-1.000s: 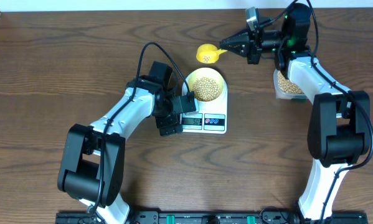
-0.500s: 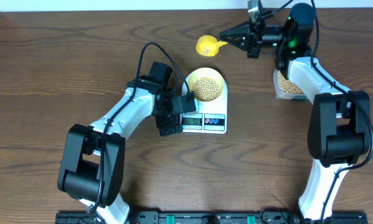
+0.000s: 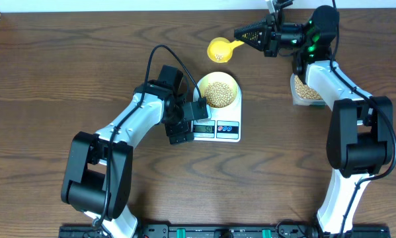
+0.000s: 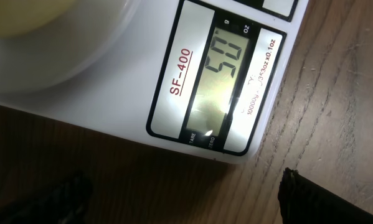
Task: Scoop item into bowl and weigh 50g on scale
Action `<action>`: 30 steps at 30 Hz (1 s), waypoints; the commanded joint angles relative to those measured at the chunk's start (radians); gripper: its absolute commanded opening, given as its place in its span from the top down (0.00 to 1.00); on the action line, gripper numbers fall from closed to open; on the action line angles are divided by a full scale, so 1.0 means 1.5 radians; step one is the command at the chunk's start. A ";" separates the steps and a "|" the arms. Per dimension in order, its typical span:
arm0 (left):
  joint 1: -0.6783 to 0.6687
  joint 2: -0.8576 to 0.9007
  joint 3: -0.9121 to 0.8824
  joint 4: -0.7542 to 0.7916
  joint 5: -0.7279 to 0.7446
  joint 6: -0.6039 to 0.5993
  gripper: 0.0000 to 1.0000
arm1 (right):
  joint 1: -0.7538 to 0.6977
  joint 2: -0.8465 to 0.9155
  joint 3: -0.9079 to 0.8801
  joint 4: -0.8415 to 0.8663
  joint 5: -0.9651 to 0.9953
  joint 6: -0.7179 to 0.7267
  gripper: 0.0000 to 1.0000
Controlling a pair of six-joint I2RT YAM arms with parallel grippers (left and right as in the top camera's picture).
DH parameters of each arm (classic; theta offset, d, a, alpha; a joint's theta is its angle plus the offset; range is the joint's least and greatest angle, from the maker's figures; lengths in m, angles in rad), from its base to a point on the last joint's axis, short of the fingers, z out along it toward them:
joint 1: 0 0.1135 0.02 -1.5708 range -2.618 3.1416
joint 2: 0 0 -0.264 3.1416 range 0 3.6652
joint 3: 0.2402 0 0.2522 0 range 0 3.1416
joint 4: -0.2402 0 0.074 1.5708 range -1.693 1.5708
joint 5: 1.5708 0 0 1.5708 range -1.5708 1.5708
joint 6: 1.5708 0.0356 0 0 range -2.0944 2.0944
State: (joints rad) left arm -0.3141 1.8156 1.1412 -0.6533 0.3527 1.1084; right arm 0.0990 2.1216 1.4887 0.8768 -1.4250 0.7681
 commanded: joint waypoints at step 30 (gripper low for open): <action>0.004 -0.014 -0.005 -0.002 -0.004 0.011 0.02 | -0.216 0.009 -0.001 -0.496 0.096 0.015 0.99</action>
State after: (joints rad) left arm -0.3141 1.8156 1.1412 -0.6533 0.3531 1.1084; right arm -0.1944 2.1227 1.4864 0.1852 -1.3228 0.9203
